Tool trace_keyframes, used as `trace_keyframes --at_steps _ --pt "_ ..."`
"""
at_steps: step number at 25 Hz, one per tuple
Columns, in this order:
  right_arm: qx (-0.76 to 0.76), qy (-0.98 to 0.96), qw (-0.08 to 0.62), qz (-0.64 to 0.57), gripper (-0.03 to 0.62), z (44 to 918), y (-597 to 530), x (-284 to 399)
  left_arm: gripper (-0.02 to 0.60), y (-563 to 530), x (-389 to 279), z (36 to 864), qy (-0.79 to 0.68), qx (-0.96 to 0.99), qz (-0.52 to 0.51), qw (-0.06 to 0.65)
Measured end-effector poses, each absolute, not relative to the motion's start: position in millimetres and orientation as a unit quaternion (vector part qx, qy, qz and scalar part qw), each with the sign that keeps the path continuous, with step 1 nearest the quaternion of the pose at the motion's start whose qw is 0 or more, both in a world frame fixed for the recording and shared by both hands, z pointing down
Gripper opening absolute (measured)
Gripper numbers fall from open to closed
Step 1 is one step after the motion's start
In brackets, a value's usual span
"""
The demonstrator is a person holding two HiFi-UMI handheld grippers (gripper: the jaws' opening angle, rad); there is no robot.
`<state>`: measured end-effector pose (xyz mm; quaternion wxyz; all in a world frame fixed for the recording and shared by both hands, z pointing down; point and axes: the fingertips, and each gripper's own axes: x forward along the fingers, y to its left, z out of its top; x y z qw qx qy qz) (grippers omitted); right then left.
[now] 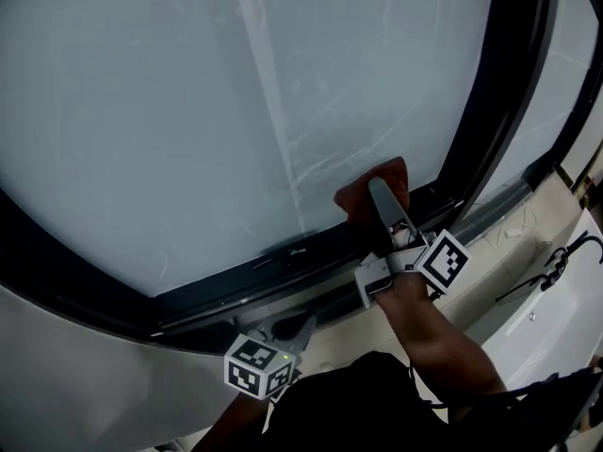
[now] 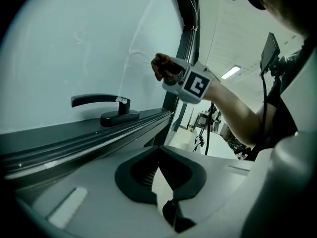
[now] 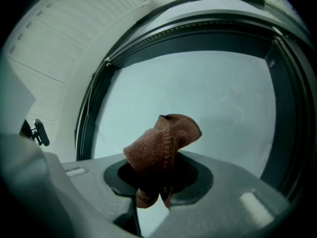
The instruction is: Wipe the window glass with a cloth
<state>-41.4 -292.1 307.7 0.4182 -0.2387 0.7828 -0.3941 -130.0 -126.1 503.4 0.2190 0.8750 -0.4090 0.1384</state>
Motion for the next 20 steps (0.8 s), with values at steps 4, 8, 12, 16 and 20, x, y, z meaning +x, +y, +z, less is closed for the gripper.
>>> trace_keyframes --at_steps 4,8,12,16,20 --pt "-0.254 0.770 0.372 -0.452 0.107 366.8 -290.8 -58.2 0.017 -126.6 -123.9 498.6 -0.420 0.871 0.138 0.213" --pt "-0.258 0.767 0.339 -0.480 0.107 396.9 -291.5 -68.2 0.017 -125.8 -112.9 497.6 -0.425 0.866 0.151 0.215" --pt "-0.253 0.773 0.309 -0.493 0.107 412.1 -292.7 -77.6 0.017 -118.8 -101.5 499.3 -0.436 0.854 0.173 0.225" --pt "-0.242 0.771 0.286 -0.515 0.107 428.7 -291.3 -84.5 0.017 -107.1 -93.1 505.3 -0.456 0.838 0.187 0.235" --pt "-0.230 0.766 0.281 -0.530 0.107 433.6 -291.8 -87.3 0.017 -92.4 -87.1 511.0 -0.473 0.823 0.201 0.242"
